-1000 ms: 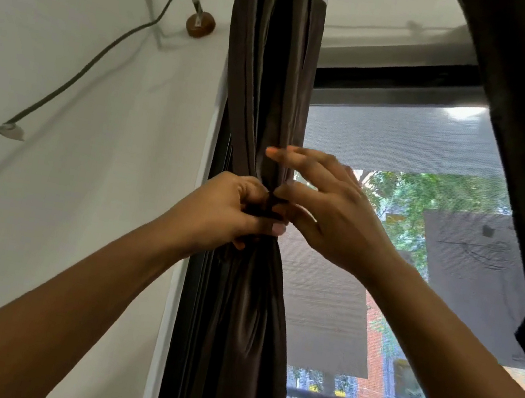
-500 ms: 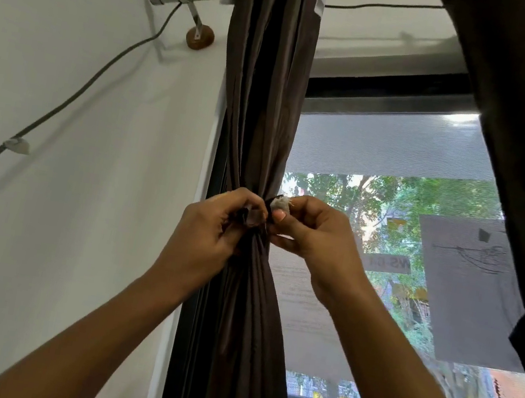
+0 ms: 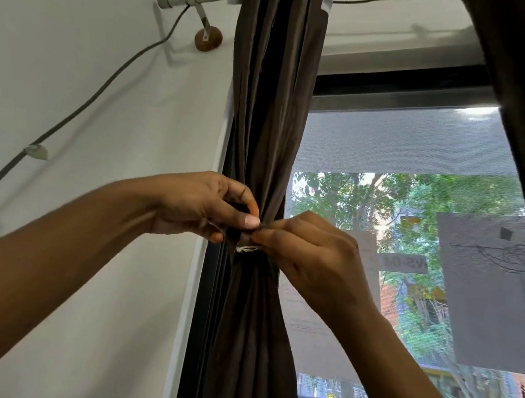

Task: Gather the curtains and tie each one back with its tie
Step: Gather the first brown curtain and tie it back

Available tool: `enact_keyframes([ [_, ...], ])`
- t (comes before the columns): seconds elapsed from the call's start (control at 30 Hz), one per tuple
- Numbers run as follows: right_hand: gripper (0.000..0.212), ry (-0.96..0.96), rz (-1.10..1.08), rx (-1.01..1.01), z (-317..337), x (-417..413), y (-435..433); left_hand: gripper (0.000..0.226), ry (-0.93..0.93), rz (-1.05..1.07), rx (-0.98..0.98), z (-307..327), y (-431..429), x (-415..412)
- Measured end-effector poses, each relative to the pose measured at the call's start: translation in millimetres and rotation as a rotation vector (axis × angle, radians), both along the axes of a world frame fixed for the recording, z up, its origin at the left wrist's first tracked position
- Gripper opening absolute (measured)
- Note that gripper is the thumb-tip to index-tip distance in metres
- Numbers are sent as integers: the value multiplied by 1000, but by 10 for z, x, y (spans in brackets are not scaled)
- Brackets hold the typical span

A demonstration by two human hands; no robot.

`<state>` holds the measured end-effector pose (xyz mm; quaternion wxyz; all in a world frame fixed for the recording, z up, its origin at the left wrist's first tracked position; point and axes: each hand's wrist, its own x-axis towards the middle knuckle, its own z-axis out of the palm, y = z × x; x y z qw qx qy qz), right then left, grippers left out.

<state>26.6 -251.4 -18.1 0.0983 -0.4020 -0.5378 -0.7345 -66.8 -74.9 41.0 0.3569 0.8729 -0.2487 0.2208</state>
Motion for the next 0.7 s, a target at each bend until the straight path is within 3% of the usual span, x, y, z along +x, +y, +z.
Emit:
enact_keyframes([
  [0.07,14,180,103,-76,27,0,6,7,-33,15,38,-7,28,3],
  [0.17,26,725,503,-231,89,-14,11,13,-113,-52,22,-46,102,15],
  [0.23,39,859,477,-287,145,3,38,18,-170,-81,33,-76,142,27],
  [0.33,50,867,282,-366,242,12,102,22,-275,-67,70,-115,174,42],
  [0.43,41,820,186,-350,293,2,169,25,-497,20,170,-155,202,37],
  [0.57,25,638,80,-243,241,65,244,29,-921,151,478,-294,204,54],
  [0.7,24,490,-65,-99,149,134,325,26,-1169,232,785,-406,213,120],
])
